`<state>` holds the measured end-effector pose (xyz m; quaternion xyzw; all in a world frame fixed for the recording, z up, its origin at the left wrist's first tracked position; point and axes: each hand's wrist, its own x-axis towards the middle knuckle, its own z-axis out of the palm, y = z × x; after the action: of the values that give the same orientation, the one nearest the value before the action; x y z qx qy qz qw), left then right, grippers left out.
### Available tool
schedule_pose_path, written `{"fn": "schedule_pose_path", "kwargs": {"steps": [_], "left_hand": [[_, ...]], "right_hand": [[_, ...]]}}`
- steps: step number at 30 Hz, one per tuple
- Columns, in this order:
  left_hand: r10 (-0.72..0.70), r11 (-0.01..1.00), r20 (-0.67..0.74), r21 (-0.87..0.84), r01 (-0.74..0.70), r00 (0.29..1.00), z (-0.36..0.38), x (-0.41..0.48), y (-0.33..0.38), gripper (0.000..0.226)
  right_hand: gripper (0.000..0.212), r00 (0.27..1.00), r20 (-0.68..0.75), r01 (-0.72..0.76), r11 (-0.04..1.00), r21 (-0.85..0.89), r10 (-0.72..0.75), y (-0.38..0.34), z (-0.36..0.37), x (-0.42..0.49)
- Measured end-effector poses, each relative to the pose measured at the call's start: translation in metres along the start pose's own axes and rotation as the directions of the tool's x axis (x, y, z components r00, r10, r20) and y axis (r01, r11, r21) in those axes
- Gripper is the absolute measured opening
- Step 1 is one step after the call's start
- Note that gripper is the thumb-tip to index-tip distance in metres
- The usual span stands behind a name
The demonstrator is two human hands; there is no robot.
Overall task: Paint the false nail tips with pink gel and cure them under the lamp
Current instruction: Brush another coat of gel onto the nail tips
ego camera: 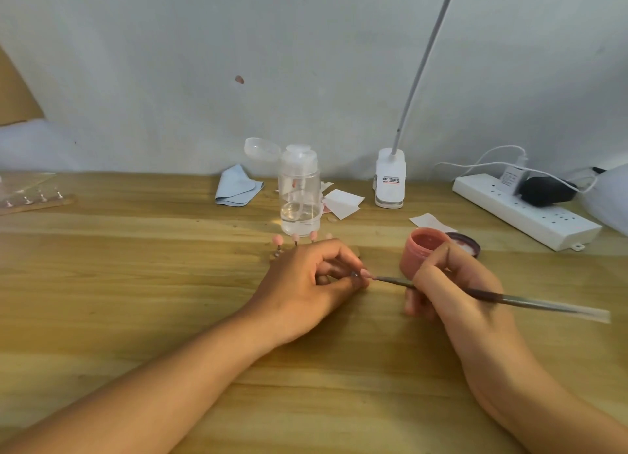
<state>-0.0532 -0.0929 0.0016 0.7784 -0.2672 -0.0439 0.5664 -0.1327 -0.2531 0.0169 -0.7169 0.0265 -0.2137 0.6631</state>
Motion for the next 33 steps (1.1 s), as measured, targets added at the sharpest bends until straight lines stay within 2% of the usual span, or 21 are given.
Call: {"fn": "schedule_pose_path", "kwargs": {"steps": [10, 15, 23, 29, 33], "left_hand": [[0.008, 1.0, 0.007, 0.003, -0.008, 1.0, -0.0006, -0.0004, -0.0003, 0.009], [0.01, 1.0, 0.011, 0.014, -0.01, 1.0, -0.0001, -0.0005, -0.0003, 0.007], [0.001, 1.0, 0.007, 0.025, -0.001, 1.0, 0.0005, 0.0005, -0.0017, 0.007], [-0.003, 1.0, 0.008, 0.019, 0.002, 1.0, -0.0002, 0.0007, -0.002, 0.011], [-0.003, 1.0, 0.014, 0.019, 0.003, 1.0, -0.0001, 0.0009, -0.0024, 0.005]], "right_hand": [[0.021, 1.0, -0.002, 0.01, 1.0, 0.029, -0.01, 0.0016, -0.0017, 0.0017], [0.017, 0.998, 0.066, -0.023, 0.999, 0.029, 0.022, -0.0005, 0.0009, -0.0005], [0.02, 0.999, 0.044, 0.003, 1.0, 0.01, -0.003, -0.0008, 0.0022, 0.0002], [0.018, 0.999, -0.033, 0.026, 0.999, 0.042, -0.025, 0.0003, -0.0024, 0.0012], [0.017, 1.0, -0.003, 0.008, 1.0, 0.03, -0.008, 0.0024, -0.0004, 0.0022]]}}
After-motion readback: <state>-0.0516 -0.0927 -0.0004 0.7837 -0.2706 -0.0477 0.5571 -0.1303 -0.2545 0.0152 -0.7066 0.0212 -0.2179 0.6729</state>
